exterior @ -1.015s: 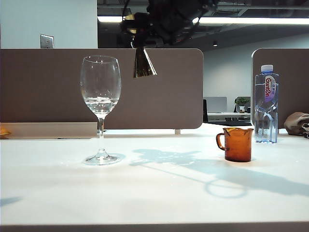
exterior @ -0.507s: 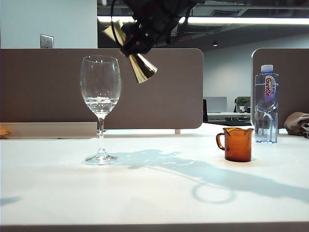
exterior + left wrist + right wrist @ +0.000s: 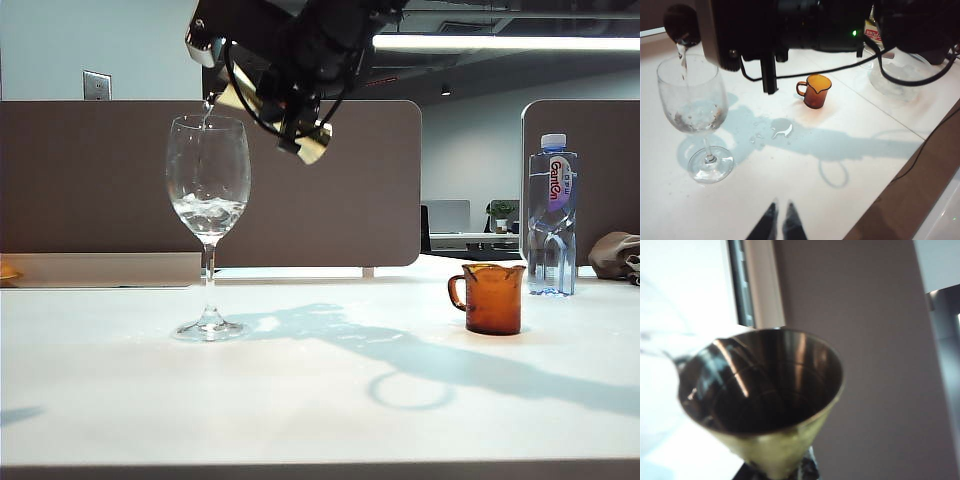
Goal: Pick up the small amber measuring cup and pour the water in it into the jigger, then pick up the jigger and pour the water in it into the wine glass.
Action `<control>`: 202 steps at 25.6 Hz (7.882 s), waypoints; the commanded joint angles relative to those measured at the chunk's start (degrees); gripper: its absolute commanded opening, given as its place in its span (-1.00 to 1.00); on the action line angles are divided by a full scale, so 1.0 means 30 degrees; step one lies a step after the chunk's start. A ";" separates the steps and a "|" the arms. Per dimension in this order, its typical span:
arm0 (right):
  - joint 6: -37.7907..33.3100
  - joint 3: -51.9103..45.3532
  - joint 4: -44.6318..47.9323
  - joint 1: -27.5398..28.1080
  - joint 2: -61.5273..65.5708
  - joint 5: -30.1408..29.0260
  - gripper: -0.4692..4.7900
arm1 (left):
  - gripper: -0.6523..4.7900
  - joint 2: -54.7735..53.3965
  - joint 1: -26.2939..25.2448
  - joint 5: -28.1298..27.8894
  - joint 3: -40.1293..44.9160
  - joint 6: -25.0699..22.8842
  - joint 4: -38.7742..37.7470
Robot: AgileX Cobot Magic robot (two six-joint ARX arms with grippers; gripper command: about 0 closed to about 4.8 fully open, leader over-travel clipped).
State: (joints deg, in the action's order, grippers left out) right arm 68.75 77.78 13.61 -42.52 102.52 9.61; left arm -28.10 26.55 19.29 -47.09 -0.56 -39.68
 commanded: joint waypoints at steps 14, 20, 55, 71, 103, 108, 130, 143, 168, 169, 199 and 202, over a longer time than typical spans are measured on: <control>0.7752 0.2958 0.0503 -0.0066 -0.0765 0.0211 -0.82 | -0.67 0.0000 -0.0007 0.0007 -0.0044 -0.0015 0.0240; 0.7971 0.2951 0.0532 -0.0036 -0.1647 -0.0597 -0.82 | -0.67 0.0000 -0.0007 0.0007 -0.0044 -0.0015 0.0248; -2.2921 -1.1810 1.5999 0.2914 0.2550 -0.2769 -0.83 | -0.67 0.0000 -0.0007 0.0007 -0.0044 -0.0015 0.0248; -2.3569 -1.2320 1.6116 0.2805 0.2761 -0.3643 -0.19 | -0.67 0.0000 -0.0007 0.0015 -0.0044 -0.0015 0.0248; -2.1711 -2.1857 0.5479 0.6863 -1.5970 0.0240 -0.84 | -0.67 0.0000 -0.0007 0.0007 -0.0044 -0.0015 0.0255; -2.2199 -2.2819 0.3825 0.9435 -1.8761 -0.1093 -0.84 | -0.66 0.0007 -0.0007 0.0000 -0.0044 -0.0015 0.0255; -2.3853 -2.5922 -0.0539 1.0520 -2.5645 -0.0168 -0.84 | -0.67 0.0000 -0.0007 0.0007 -0.0044 -0.0015 0.0248; -2.4145 -2.5915 -0.7198 1.1249 -3.0498 -0.1829 -0.84 | -0.67 0.0000 -0.0007 0.0007 -0.0044 -0.0015 0.0248; -2.4115 -2.5922 -0.7898 1.3304 -3.4133 -0.3672 -0.84 | -0.66 0.0015 -0.0007 0.0000 -0.0044 -0.0015 0.0248; -2.4123 -2.5922 -0.7890 1.3304 -3.4133 -0.3643 -0.84 | -0.67 0.0015 -0.0007 0.0007 -0.0044 -0.0015 0.0248; -2.4115 -2.5922 -0.7890 1.3304 -3.4133 -0.3657 -0.84 | -0.67 0.9260 -0.4823 -0.9012 1.4666 -0.1129 1.9023; -2.4123 -2.5922 -0.7890 1.3304 -3.4133 -0.3679 -0.84 | -0.67 0.9260 -0.4823 -0.9005 1.5322 -0.0889 1.8994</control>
State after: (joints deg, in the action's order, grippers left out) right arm -3.51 0.45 -10.48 -2.70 0.05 -1.30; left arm -0.34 12.14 -7.62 -1.87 -3.99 16.86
